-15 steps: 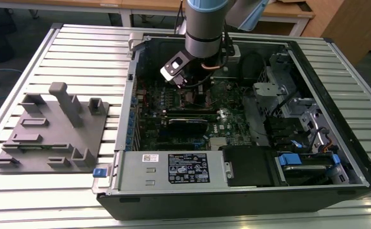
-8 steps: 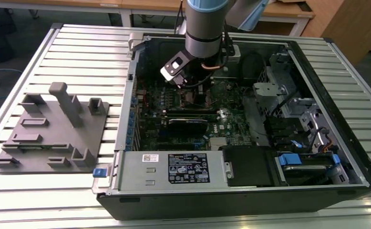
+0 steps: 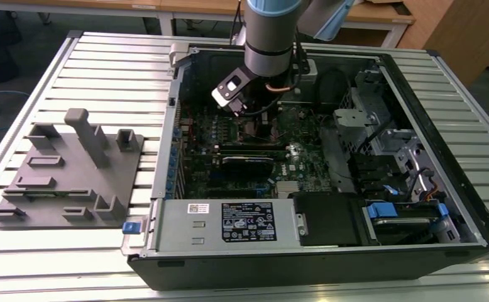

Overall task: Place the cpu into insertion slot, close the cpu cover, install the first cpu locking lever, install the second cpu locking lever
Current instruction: 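Place the cpu into insertion slot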

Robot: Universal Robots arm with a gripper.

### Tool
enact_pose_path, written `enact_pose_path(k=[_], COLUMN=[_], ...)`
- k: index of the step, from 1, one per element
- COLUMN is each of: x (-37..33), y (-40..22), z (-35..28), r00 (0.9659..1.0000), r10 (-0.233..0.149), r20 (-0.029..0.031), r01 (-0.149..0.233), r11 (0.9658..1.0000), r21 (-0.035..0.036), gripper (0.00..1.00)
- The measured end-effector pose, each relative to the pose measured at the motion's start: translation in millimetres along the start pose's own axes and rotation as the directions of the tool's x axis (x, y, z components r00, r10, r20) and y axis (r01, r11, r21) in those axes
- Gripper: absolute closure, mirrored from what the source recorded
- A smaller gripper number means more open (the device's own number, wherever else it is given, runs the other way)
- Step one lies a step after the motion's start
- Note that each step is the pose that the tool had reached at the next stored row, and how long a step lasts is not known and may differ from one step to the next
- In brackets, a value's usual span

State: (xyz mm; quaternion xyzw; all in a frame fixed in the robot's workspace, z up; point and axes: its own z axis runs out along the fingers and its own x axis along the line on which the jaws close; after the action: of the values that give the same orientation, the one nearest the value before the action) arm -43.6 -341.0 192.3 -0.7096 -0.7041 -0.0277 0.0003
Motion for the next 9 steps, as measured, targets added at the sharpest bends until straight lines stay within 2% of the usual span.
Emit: enact_pose_path(k=[9], x=[-0.2], y=[-0.1], z=[2.7], r00=[1.0], r10=[0.0], r20=[0.0003], r01=[0.0], r11=[1.0], r21=[0.0001], gripper=[0.46])
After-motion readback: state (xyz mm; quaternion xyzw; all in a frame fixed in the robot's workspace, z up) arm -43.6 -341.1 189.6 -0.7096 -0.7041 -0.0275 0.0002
